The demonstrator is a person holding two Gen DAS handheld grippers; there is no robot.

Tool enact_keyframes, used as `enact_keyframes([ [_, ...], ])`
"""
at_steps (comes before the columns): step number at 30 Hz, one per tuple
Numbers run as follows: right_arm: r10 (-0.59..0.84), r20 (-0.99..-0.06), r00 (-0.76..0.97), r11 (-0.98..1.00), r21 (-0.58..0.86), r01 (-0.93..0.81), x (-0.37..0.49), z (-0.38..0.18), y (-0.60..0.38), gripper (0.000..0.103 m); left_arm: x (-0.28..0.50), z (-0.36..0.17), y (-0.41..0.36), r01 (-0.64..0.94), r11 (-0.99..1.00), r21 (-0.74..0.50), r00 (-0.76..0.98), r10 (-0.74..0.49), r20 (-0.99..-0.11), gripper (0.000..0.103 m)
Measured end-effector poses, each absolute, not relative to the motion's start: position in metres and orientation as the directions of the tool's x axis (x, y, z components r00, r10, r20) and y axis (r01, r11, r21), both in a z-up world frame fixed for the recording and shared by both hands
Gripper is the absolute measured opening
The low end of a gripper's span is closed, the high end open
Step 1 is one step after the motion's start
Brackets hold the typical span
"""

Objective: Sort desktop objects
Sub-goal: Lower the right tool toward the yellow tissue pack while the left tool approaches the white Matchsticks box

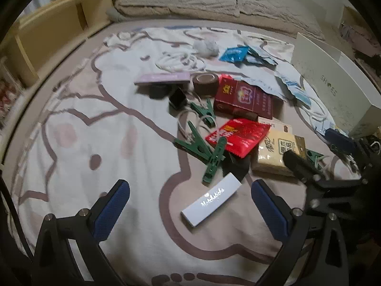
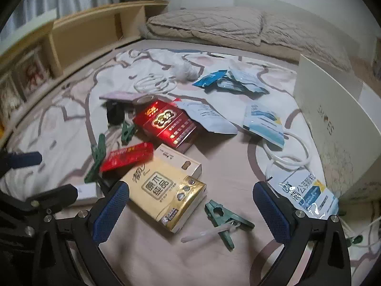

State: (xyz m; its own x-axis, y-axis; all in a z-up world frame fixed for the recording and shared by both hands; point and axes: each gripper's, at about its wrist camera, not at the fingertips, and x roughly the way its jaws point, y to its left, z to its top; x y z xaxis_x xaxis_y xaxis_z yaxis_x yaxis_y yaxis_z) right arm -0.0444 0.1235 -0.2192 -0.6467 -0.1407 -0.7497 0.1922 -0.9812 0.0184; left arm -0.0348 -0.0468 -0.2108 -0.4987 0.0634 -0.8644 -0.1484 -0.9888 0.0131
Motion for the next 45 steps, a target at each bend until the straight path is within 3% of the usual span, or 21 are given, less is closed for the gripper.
enact_keyframes([
  [20,-0.105,-0.756,-0.647,-0.967,-0.074,0.244,-0.052,-0.235,0.093,0.103,-0.024,-0.222,-0.070,-0.083,-0.994,-0.070,-0.427,0.099,-0.899,0.102],
  [45,0.019,-0.820,-0.572,-0.986,-0.109,0.124,-0.050,-0.231,0.161,0.103,-0.038,-0.252,-0.078,-0.006,-0.996,0.090,-0.376,-0.081,-0.923,0.102],
])
